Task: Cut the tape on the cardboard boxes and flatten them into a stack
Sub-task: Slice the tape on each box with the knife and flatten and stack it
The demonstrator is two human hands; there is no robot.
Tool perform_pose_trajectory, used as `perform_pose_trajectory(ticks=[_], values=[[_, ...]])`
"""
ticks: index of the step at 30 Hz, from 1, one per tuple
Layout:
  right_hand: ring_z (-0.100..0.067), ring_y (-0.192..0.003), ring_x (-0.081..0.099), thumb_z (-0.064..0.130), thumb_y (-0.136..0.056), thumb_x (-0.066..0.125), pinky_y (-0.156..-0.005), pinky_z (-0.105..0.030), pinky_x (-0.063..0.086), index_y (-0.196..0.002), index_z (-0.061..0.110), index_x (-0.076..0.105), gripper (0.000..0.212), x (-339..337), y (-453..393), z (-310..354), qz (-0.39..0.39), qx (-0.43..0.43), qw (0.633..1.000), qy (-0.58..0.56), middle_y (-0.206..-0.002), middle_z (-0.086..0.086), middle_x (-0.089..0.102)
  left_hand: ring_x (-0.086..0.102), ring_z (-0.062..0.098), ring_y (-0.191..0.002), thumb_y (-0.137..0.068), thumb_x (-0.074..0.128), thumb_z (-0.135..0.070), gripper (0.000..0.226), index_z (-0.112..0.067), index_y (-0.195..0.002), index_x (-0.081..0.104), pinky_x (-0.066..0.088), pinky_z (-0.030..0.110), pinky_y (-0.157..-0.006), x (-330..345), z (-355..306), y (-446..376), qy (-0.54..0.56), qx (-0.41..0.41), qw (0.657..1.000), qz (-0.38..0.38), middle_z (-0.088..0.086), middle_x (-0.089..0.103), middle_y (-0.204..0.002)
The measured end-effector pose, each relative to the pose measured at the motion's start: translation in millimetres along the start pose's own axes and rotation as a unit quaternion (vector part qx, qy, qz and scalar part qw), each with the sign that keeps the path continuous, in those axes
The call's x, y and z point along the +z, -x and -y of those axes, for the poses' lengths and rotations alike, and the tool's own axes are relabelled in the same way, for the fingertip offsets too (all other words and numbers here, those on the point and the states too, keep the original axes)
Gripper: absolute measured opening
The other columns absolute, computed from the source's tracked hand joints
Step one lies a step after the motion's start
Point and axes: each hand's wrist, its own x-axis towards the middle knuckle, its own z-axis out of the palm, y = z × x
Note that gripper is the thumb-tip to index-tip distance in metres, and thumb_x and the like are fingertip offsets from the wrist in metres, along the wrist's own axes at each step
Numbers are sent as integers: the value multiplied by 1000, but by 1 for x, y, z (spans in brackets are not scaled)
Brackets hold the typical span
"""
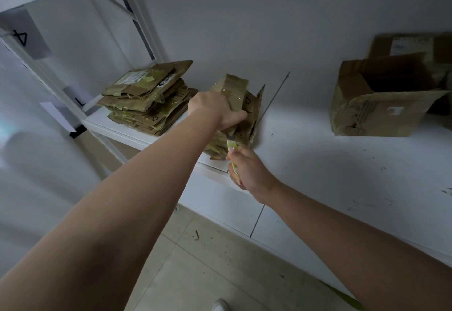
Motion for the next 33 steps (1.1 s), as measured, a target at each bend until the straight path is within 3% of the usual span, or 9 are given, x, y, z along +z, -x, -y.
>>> perform_pose_trajectory(ticks=[4, 10, 14, 17, 21, 24, 27, 30, 33], values=[[-5, -35, 23, 16, -99, 38, -38, -20, 22, -69, 16, 37, 30, -17, 4, -6, 5, -11, 999, 34, -43, 8, 30, 52, 26, -73, -80, 41, -73, 63, -13, -64, 46, 34, 26, -53, 0, 3, -1, -1, 2, 1000, 2, 4, 50, -70], [-21, -49, 37, 35, -77, 43, -52, -38, 34, -67, 10, 43, 27, -48, 6, -11, -119, -96, 963, 222, -51, 1, 40, 52, 27, -77, -79, 44, -73, 60, -13, -70, 49, 37, 28, -60, -4, 0, 0, 2, 2, 1000, 11, 3, 47, -71], [-28, -53, 55, 32, -89, 40, -53, -48, 50, -78, 12, 48, 24, -64, 8, -6, -247, -197, 915, 251, -56, -4, 54, 52, 26, -75, -79, 44, -74, 62, -13, -68, 49, 37, 28, -58, -9, 0, 4, -13, 2, 1000, 22, 2, 48, -71], [-23, -58, 60, 18, -98, 41, -56, -46, 52, -91, 5, 51, 18, -74, -2, 5, -331, -230, 886, 231, -69, -5, 62, 51, 27, -76, -77, 53, -68, 61, -9, -92, 56, 38, 29, -60, -12, -6, 9, -52, 40, 998, -22, 4, 54, -82], [-23, -68, 53, 18, -93, 53, -60, -34, 43, -95, 6, 52, 12, -81, -12, 23, -360, -237, 859, 275, -72, 1, 54, 60, 30, -85, -70, 63, -63, 76, -8, -119, 45, 37, 31, -60, -9, -22, 20, -93, 109, 984, -103, 9, 60, -102], [-17, -73, 51, 30, -87, 62, -63, -29, 38, -101, 16, 55, 21, -84, -18, 32, -368, -185, 849, 331, -74, 9, 52, 53, 26, -77, -73, 59, -59, 61, -10, -108, 54, 36, 30, -60, -14, -33, 29, -131, 170, 973, -84, 4, 54, -90], [-24, -80, 54, 21, -83, 59, -66, -31, 40, -106, 16, 51, 25, -90, -20, 31, -354, -111, 853, 368, -84, 3, 57, 46, 24, -69, -76, 54, -58, 45, -13, -77, 53, 37, 29, -60, -19, -34, 31, -100, 206, 972, -48, 0, 47, -71], [-23, -80, 56, 14, -79, 60, -65, -30, 39, -109, 16, 47, 33, -96, -18, 28, -359, -124, 863, 333, -76, 10, 50, 43, 23, -59, -83, 48, -54, 47, -13, -61, 49, 30, 29, -52, -24, -38, 33, -20, 235, 972, -2, 2, 45, -60], [-16, -74, 52, 19, -79, 68, -65, -30, 38, -113, 14, 45, 42, -97, -19, 35, -361, -171, 857, 326, -72, 13, 43, 47, 21, -59, -91, 48, -39, 39, -10, -65, 53, 31, 28, -52, -33, -35, 27, 84, 246, 964, 58, 3, 50, -61]])
